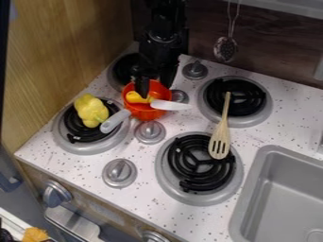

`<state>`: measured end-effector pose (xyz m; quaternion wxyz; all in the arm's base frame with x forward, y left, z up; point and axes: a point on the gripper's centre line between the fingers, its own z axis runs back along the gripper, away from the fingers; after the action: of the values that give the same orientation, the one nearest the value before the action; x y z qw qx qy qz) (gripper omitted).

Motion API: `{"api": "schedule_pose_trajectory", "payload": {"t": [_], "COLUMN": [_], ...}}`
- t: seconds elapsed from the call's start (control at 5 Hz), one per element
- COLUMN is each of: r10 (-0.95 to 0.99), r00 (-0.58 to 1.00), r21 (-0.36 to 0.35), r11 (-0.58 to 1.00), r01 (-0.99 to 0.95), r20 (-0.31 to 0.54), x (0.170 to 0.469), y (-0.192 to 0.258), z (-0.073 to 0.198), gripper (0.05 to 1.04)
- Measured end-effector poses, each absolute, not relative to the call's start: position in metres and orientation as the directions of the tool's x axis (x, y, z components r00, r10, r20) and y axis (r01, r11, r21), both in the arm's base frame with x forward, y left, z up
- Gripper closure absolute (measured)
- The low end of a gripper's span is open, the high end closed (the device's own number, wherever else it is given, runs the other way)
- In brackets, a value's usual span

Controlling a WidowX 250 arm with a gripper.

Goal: Take the knife and put it on the lower right burner

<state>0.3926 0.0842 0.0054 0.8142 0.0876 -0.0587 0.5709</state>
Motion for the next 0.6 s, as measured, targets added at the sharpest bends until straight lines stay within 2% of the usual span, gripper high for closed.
{"api": "schedule_pose_trajectory", "payload": {"t": [0.2, 0.6], "r10": [0.930, 0.933], "r00": [0.300, 0.284], "r21": [0.067, 0.109], "r11": [0.292, 0.266], "r01": [-0.954, -0.958], "r20": [0.215, 0.220], "x": [0.394, 0.381], "y": [0.086, 0.088], "z": [0.005, -0.002], "gripper": [0.084, 0.084]}}
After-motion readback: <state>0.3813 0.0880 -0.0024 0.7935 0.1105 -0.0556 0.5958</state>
